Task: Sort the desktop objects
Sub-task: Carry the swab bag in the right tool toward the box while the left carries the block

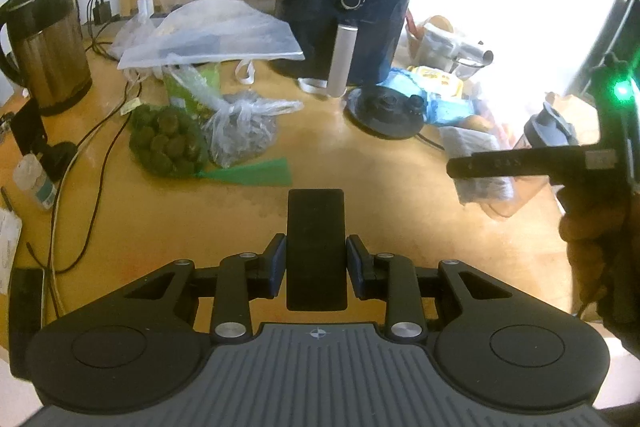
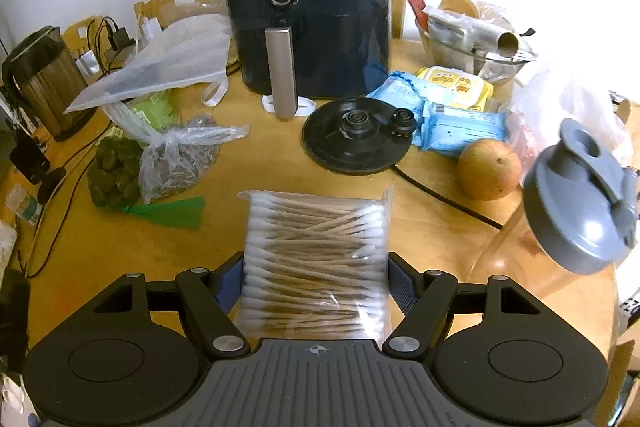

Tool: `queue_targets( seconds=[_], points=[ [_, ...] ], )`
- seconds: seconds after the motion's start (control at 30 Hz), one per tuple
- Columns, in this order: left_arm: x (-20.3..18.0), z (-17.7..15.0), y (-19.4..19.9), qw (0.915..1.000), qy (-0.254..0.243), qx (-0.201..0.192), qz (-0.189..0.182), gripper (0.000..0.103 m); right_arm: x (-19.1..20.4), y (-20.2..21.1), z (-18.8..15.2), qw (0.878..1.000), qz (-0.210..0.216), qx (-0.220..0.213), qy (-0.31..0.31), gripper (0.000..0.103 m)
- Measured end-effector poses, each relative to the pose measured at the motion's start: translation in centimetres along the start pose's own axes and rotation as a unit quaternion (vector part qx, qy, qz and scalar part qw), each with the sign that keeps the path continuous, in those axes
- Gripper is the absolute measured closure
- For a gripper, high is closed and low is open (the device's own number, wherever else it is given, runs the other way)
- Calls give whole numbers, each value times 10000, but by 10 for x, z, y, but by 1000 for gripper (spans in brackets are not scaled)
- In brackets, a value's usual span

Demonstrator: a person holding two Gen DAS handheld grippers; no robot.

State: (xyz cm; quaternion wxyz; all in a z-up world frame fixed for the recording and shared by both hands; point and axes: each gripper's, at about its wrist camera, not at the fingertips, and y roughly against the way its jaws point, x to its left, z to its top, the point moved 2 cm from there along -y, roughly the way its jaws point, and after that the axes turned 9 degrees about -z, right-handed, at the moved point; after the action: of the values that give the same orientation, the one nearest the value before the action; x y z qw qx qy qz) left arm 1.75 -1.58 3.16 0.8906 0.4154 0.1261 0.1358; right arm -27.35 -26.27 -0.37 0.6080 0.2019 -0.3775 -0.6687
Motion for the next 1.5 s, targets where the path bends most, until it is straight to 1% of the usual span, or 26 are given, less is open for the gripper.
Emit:
queue_targets(
  seconds=[0.4,0.83,1.27,1.5],
  points=[
    [-11,21,-2,9982,-514,-249,-187,71,-9,36,-14,9994,-129,-230,-202,28],
    [-26,38,-4,9932,-996,-418,-445,71,-15,70,-23,9975,-225,-451,-500,28],
    [-39,46,0,9871,-1345,-604,-626,71,-22,97,-29,9936,-358,-717,-797,28],
    [-47,45,1,9851,-1451,-629,-670,71,-26,106,-37,9925,-397,-756,-872,28]
  ],
)
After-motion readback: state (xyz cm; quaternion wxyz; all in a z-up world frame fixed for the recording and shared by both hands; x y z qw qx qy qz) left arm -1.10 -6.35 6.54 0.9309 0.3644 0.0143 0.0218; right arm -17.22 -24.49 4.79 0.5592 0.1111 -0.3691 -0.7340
